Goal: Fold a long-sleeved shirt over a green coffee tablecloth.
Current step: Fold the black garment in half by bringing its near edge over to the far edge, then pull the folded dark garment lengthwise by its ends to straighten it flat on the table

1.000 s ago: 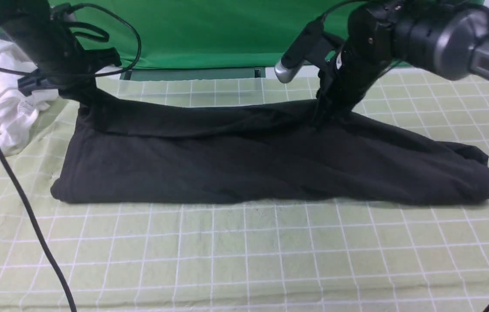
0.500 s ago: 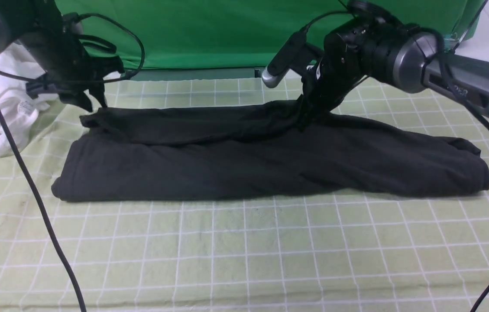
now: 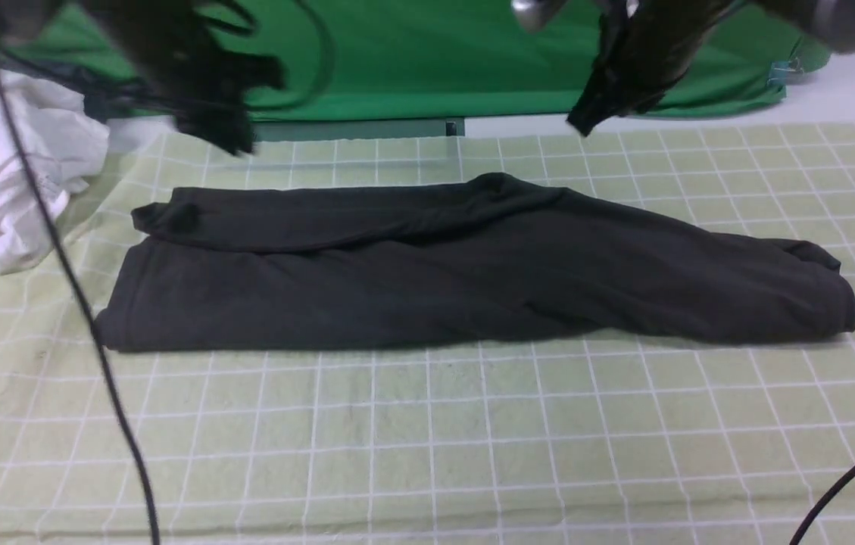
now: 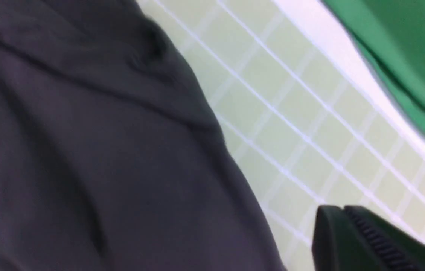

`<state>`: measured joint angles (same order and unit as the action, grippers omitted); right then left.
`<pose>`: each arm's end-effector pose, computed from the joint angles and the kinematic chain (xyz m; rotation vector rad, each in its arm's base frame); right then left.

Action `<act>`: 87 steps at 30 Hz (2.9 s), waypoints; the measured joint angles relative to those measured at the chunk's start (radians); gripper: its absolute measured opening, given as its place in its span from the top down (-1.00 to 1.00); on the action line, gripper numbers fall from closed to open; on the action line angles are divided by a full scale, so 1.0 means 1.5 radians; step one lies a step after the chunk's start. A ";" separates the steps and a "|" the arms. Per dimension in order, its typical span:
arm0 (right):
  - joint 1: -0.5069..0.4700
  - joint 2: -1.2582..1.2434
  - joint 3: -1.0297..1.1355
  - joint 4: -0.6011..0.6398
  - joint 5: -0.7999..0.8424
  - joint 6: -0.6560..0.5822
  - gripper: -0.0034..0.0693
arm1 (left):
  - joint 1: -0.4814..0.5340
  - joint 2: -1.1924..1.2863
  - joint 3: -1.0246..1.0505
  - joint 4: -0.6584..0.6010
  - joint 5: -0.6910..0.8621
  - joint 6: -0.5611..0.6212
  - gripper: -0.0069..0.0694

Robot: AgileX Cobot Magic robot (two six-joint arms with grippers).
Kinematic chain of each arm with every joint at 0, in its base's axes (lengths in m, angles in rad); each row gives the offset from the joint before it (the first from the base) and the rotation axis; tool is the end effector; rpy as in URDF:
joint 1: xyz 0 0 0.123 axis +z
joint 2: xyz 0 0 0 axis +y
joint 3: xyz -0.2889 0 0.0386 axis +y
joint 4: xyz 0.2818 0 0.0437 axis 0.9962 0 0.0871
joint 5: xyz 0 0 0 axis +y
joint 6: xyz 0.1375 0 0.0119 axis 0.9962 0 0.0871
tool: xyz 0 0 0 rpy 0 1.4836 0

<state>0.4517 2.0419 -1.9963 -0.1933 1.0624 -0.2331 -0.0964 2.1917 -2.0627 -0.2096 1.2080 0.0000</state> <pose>0.4788 0.2065 0.2782 -0.9192 2.4006 -0.1713 0.5231 -0.0776 0.2144 0.0754 2.8141 -0.3154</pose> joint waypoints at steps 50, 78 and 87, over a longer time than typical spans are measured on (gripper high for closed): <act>-0.074 -0.032 0.001 0.222 0.099 -0.058 0.91 | -0.055 0.113 0.016 0.168 0.007 0.020 0.79; -0.142 -0.058 0.078 0.204 0.099 -0.047 0.91 | 0.040 -0.036 0.093 0.103 -0.011 0.008 0.79; -0.273 -0.042 0.168 0.203 0.100 -0.012 0.47 | 0.005 -0.095 0.332 0.052 -0.095 0.027 0.79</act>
<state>0.0419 1.9791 -1.7438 0.1118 1.2118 -0.2508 -0.0886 2.0487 -1.5652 -0.1311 1.0660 0.0398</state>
